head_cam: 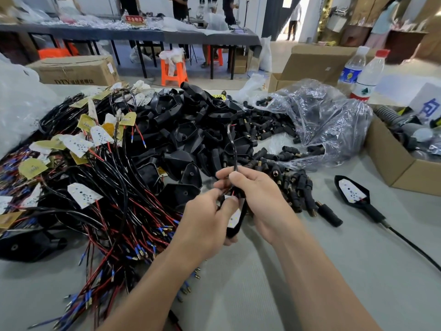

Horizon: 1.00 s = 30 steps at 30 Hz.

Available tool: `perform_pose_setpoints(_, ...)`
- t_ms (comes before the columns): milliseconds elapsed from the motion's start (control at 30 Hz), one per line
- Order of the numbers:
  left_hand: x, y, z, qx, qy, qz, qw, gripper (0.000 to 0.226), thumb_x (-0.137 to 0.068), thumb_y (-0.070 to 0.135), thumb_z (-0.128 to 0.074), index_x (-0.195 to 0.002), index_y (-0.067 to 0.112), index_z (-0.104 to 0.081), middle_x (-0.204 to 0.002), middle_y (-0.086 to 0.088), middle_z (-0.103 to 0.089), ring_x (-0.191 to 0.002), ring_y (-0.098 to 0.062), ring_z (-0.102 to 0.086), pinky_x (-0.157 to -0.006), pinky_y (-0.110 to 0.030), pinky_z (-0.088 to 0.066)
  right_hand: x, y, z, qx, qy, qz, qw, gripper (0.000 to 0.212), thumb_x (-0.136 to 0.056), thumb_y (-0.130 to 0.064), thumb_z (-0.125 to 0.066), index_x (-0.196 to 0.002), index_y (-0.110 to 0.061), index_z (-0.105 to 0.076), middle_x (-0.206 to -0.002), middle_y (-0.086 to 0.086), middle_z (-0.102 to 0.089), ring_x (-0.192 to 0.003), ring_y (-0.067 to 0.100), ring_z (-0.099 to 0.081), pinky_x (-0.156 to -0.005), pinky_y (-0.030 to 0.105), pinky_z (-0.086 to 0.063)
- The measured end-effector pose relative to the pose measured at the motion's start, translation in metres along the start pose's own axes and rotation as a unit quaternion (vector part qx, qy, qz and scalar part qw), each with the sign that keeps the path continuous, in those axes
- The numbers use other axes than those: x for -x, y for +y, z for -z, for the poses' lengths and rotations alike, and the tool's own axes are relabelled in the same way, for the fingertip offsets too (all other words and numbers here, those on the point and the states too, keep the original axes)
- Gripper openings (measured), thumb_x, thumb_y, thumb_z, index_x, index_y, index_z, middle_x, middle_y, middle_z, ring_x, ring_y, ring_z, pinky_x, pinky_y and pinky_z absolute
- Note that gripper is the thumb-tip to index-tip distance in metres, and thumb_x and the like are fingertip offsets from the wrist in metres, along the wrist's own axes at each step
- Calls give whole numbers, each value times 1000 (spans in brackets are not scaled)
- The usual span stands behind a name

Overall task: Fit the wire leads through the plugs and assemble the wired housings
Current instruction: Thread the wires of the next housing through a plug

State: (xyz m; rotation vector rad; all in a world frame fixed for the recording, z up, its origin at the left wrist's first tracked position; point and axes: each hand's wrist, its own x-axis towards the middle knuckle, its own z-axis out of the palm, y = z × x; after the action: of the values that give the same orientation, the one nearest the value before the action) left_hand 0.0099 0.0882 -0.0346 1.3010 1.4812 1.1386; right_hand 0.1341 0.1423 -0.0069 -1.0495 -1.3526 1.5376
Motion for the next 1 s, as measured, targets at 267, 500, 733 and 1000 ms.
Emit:
perform_pose_setpoints(267,-3,6,13,-24,180,-48,982,36,-93,55,-51,-74,33,-72,-57,5,-70,-48,-5,-63,-52,-25,-49,-2,10,2,130,-32,8,991,22,-86,-4,-57,-79,-6,-77,-78,12,-76,-71,19,-63,-73,43,-53)
perform_pose_setpoints(500,-11,-1,19,19,206,17,978,16,-87,45,-62,-82,38,-75,-65,12,-71,-64,-3,-67,-66,-29,-50,1,18,-9,131,-76,-32,988,22,-77,1,-56,-92,3,-72,-81,14,-76,-66,21,-67,-57,33,-45)
perform_pose_setpoints(733,-19,4,24,182,149,54,971,35,-103,31,-58,-81,21,-82,-47,10,-26,-43,-9,-24,-48,-22,-32,13,16,-26,172,-160,-64,970,21,-70,-10,-66,-86,-6,-78,-93,28,-74,-83,46,-70,-81,57,-59)
perform_pose_setpoints(1000,-20,5,25,124,129,19,984,45,-97,17,-63,-52,20,-67,-47,3,-47,-41,-8,-37,-41,-15,-33,5,6,-6,19,-100,-70,992,16,-93,1,-63,-91,-9,-75,-75,6,-70,-65,13,-66,-66,24,-59)
